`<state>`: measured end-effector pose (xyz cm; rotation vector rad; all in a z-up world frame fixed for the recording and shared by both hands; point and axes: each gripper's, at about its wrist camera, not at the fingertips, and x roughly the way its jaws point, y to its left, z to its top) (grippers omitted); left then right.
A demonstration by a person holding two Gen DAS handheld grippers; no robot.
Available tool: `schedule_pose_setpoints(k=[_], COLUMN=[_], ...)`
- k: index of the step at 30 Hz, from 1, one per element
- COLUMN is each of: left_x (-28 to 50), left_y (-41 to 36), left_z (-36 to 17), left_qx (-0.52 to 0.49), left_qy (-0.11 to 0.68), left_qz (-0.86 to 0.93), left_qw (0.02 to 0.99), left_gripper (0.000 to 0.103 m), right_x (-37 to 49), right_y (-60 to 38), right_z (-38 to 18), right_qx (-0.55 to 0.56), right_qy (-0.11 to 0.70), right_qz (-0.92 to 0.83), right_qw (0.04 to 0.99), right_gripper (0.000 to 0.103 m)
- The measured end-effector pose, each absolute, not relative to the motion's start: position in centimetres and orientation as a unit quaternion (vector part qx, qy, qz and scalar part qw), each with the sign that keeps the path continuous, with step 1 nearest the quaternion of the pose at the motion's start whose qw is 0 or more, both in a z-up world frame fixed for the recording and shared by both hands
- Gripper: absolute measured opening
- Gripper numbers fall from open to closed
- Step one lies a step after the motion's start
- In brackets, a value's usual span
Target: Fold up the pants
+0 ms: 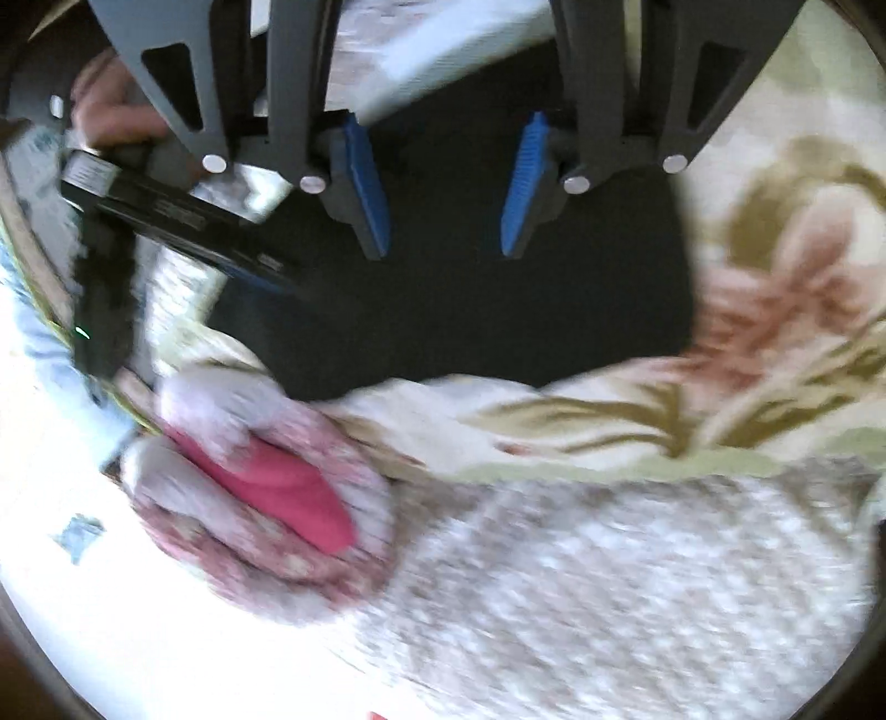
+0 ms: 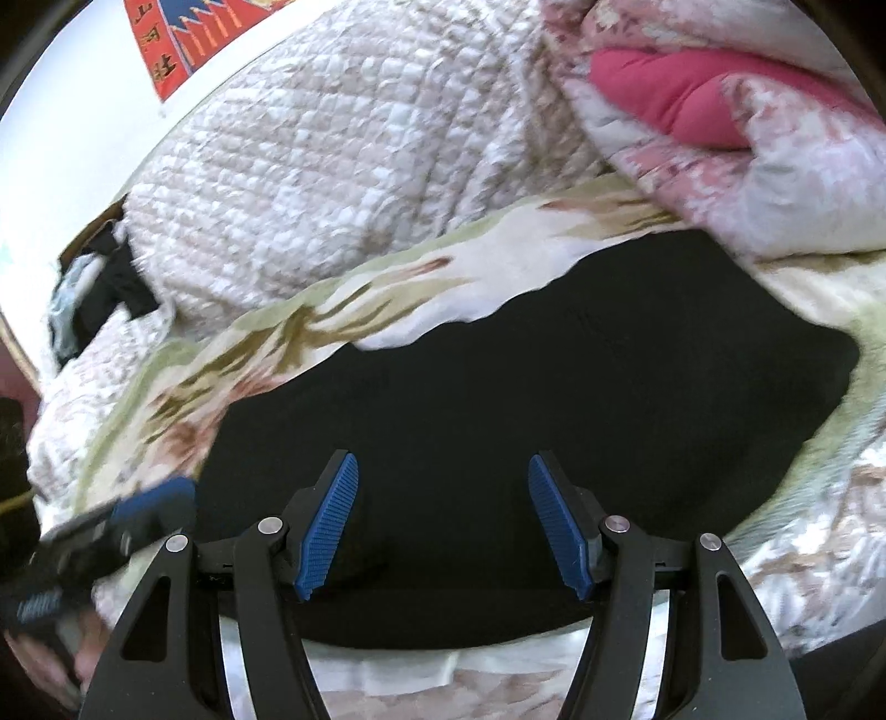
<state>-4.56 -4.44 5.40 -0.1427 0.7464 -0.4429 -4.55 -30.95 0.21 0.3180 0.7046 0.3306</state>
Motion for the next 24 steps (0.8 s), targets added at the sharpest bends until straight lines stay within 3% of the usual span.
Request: schedule_pose_setpoints(k=[2, 4, 15, 17, 19, 21, 22, 24], left_x=[-3.8, -3.4, -2.8, -2.9, -2.9, -2.9, -2.9, -2.9], left_y=[-2.4, -0.7, 1.6, 1.6, 1.7, 1.7, 1.7, 1.6], left_z=[4.8, 4.0, 1.4, 1.4, 1.5, 1.5, 1.5, 1.6], left_qx=[-0.069, -0.083, -0.128, -0.128, -0.129, -0.128, -0.128, -0.125], left_qy=[0.367, 0.377, 0.398, 0.397, 0.396, 0.395, 0.395, 0.393], left_qz=[-0.165, -0.135, -0.107, -0.105, -0.103, -0.103, -0.104, -0.103], left_qw=[0.913, 0.912, 0.902, 0.903, 0.903, 0.904, 0.904, 0.905], left_gripper=[0.045, 0.045, 0.045, 0.045, 0.045, 0.045, 0.045, 0.045], right_x=[-4.1, -3.8, 1.6, 1.9, 1.9, 1.8, 1.7, 1.3], right_y=[-30.1, -29.3, -26.4, -26.0, -25.7, -25.7, -25.8, -26.3], right_z=[-0.5, -1.0, -1.7, -1.7, -2.0, -2.2, -2.2, -2.0], right_qx=[0.168, 0.166, 0.142, 0.138, 0.138, 0.140, 0.137, 0.154], right_qy=[0.366, 0.383, 0.423, 0.426, 0.433, 0.436, 0.434, 0.428], right_qz=[0.195, 0.214, 0.231, 0.233, 0.244, 0.248, 0.247, 0.255], right_qw=[0.894, 0.883, 0.865, 0.864, 0.857, 0.854, 0.855, 0.853], right_gripper=[0.064, 0.056, 0.055, 0.050, 0.030, 0.019, 0.007, 0.004])
